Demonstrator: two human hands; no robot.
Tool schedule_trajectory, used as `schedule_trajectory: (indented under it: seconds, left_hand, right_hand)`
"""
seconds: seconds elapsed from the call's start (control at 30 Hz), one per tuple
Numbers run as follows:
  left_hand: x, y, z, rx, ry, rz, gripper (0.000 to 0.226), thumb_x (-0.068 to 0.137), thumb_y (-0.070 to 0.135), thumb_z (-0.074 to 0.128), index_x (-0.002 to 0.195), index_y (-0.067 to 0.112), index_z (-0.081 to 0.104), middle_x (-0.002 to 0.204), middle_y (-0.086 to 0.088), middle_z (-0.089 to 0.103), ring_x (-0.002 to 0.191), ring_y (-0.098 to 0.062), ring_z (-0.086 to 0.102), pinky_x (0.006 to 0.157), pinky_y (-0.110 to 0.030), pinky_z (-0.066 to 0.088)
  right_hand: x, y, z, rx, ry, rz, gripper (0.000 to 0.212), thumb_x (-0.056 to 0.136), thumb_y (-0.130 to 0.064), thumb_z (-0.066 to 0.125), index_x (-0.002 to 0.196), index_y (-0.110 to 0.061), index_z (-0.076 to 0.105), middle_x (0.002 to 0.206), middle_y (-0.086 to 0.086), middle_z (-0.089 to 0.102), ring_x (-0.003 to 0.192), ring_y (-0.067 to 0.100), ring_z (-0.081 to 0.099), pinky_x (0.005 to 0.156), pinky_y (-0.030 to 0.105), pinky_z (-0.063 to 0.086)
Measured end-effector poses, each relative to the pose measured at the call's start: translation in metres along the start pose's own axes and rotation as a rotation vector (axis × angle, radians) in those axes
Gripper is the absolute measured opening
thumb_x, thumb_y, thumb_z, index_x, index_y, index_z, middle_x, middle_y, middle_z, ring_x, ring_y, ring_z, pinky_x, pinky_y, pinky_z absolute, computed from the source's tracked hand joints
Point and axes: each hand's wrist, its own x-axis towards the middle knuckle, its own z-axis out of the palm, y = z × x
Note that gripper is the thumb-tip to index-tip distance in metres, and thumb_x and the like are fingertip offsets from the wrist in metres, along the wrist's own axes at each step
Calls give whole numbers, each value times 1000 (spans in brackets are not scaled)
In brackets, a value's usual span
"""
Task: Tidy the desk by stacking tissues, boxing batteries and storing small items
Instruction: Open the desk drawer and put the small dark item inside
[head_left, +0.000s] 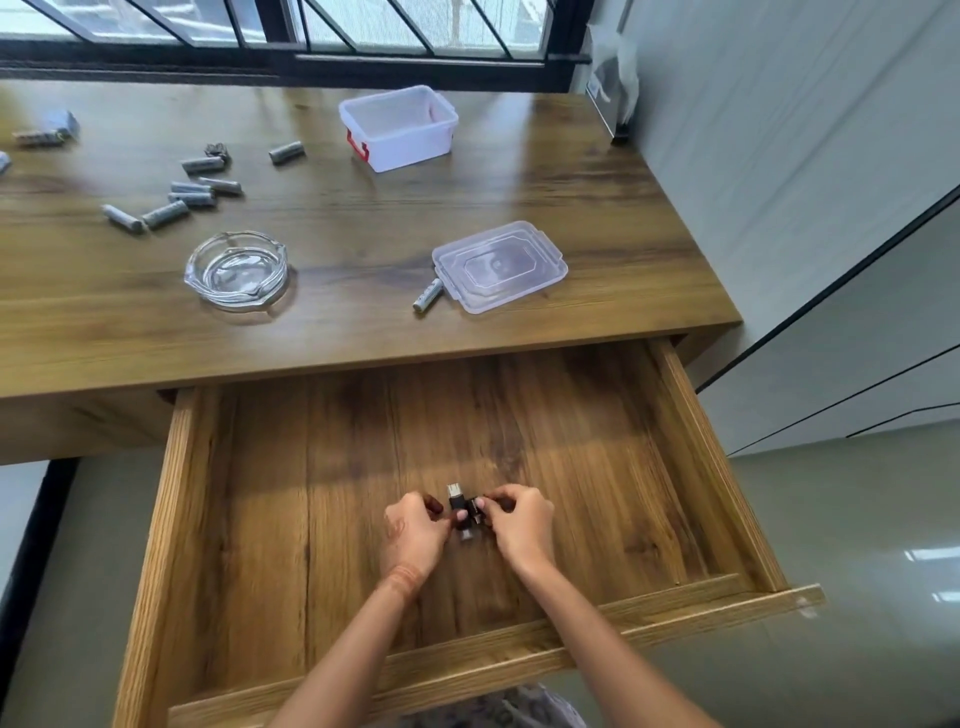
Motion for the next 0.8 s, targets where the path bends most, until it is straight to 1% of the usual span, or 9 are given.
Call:
schedule_trajectory:
  seconds: [0.1, 0.2, 0.3, 0.4, 0.47, 0.57, 0.67, 0.73, 0.8]
  left_hand:
    - [-14, -5, -5, 155, 5, 88, 26, 83, 42, 63, 90, 17, 63, 93, -6, 69, 88, -24, 64, 70, -29, 51]
    - [-33, -12, -12, 243, 37, 183, 23, 87, 42, 57, 93, 20, 62, 95, -3, 69, 89, -20, 64, 73, -29, 52]
    - [-53, -21, -20, 262, 45, 257, 23, 89, 42, 54, 96, 21, 61, 97, -1, 68, 90, -19, 64, 74, -29, 51]
    - [-78, -34, -31, 266, 28, 313, 27, 89, 45, 52, 98, 21, 60, 96, 1, 68, 88, -18, 63, 77, -32, 53]
    - [-95, -44, -39, 273, 37, 351, 27, 89, 45, 51, 98, 21, 59, 93, 1, 67, 86, -17, 63, 77, -32, 53]
    - [-123, -64, -49, 250, 101, 440, 24, 90, 43, 51, 95, 20, 58, 92, 2, 65, 84, -14, 60, 77, -33, 53]
    - [-145, -90, -52, 278, 211, 582, 24, 90, 40, 51, 99, 20, 60, 98, 2, 65, 91, -15, 58, 82, -30, 48]
    - [-157, -110, -51, 369, 279, 650, 28, 87, 37, 57, 105, 17, 63, 102, -2, 67, 98, -20, 60, 89, -35, 47]
    - [-163, -129, -46, 455, 353, 704, 41, 83, 37, 62, 112, 9, 63, 111, -8, 68, 107, -26, 62, 98, -43, 45]
  right_hand:
    - [-12, -2, -7, -7, 23, -90, 15, 85, -16, 64, 95, -7, 71, 89, 5, 70, 75, 7, 57, 55, 0, 35]
    - [-30, -3, -13, -49, 59, -210, 15, 87, -16, 62, 96, -9, 70, 92, 3, 70, 79, 6, 57, 61, -1, 34]
    - [-50, -3, -17, -72, 83, -310, 15, 88, -17, 60, 99, -10, 68, 94, 3, 67, 83, 8, 58, 71, 7, 40]
    - [-76, -6, -21, -77, 128, -420, 17, 89, -16, 59, 103, -9, 66, 96, 3, 66, 85, 9, 60, 79, 22, 51]
    - [-94, -4, -21, -111, 158, -510, 21, 89, -17, 59, 108, -8, 64, 101, 3, 67, 91, 10, 61, 83, 21, 51]
    - [-127, 5, -15, -199, 182, -637, 29, 89, -18, 59, 115, -7, 61, 114, 6, 65, 108, 14, 59, 95, 19, 43]
    - [-158, 21, -3, -343, 230, -750, 37, 89, -21, 59, 121, -4, 57, 123, 10, 61, 121, 20, 52, 108, 30, 31]
    - [-174, 34, 4, -427, 249, -809, 42, 91, -28, 49, 125, -4, 52, 130, 10, 55, 128, 22, 44, 114, 36, 24]
    - [-186, 47, 9, -468, 241, -838, 48, 93, -33, 42, 131, -2, 46, 137, 11, 47, 134, 22, 35, 115, 36, 18]
